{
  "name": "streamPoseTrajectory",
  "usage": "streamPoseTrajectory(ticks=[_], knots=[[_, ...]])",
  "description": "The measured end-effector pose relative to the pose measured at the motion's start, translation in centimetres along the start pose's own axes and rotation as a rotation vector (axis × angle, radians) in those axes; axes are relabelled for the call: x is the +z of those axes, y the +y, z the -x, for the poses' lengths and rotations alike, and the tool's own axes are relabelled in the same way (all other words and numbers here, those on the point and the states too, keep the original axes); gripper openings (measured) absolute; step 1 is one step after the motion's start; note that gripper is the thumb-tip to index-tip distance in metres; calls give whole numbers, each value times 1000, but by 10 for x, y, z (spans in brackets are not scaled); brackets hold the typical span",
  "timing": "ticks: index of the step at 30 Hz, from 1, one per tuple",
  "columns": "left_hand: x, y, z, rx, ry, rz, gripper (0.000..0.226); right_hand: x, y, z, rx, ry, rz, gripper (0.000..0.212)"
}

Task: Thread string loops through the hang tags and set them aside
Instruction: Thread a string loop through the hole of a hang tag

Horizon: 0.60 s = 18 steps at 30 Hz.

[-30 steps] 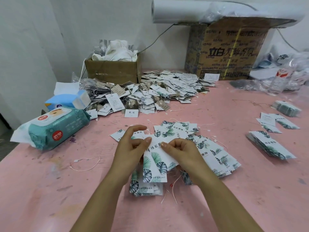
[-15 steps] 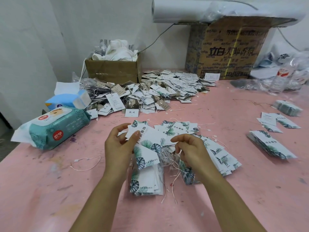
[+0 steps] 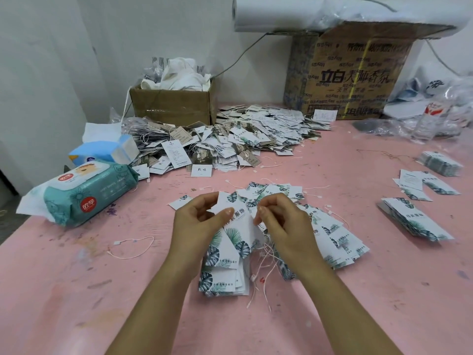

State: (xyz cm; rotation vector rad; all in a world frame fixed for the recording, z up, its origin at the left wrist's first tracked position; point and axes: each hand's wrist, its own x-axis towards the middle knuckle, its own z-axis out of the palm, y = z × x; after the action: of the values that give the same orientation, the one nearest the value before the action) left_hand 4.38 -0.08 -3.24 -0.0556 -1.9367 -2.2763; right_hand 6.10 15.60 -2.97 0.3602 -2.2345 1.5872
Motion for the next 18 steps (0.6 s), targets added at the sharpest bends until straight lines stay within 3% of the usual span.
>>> streamPoseTrajectory(ticks=[6,14,18], knots=[[6,2,5,-34,-75,19,26,4,3,1,-120,53,130,5],[9,3,9,-54,-115,-15,24,4,1,0,-195,99,274,11],[11,3,10,-54,-170,-53,24,5,1,1,-205,96,394,4]])
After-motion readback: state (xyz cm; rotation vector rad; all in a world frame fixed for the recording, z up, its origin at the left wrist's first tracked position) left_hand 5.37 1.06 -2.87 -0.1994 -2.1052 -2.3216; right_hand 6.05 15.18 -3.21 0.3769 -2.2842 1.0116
